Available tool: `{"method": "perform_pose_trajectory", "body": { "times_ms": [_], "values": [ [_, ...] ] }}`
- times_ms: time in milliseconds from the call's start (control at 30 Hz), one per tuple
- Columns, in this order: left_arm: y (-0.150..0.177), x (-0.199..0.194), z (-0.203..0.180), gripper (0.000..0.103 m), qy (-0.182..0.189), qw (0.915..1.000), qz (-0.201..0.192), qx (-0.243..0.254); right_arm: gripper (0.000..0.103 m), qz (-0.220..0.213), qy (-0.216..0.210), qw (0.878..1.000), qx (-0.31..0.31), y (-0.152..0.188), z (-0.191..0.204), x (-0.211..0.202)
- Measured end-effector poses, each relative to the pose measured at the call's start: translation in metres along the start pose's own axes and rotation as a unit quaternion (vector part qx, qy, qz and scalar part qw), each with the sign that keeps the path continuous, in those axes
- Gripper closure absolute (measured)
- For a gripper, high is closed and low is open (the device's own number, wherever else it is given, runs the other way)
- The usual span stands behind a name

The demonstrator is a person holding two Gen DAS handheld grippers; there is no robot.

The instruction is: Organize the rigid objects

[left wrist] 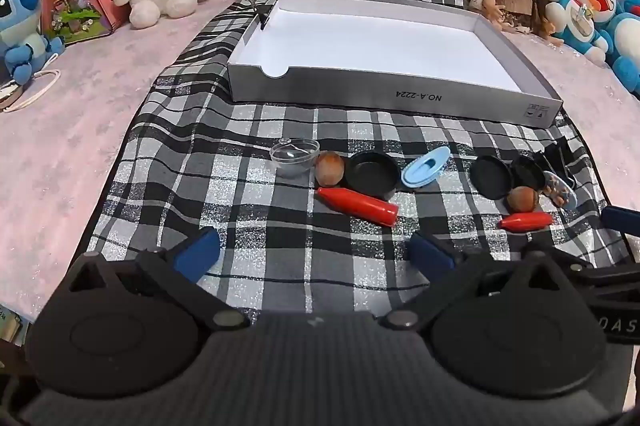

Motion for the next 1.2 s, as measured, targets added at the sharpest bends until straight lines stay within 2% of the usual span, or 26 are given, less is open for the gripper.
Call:
{"method": "perform_pose_trajectory", "body": {
  "times_ms": [33,1200],
  "values": [
    [0.0,0.0001,0.0,0.0,0.0,1.0,0.001,0.0,0.0,0.01,-0.002,1.0,0.001,0.0006,0.0,0.0005],
    [0.0,0.0,0.0,0.0,0.001,1.0,0.0,-0.002,0.0,0.006,0.0,1.0,0.0,-0.0002,-0.0001,0.0002]
  ]
}}
Point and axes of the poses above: each gripper's, at about its wrist camera, not at the fingertips, and x roughly the way its jaws point, z to its left, y to its underside, the point moved 4 cm from there along x, roughly the way its jaws point, and after that the axes turned 4 degrees about y, right-handed, at the moved point
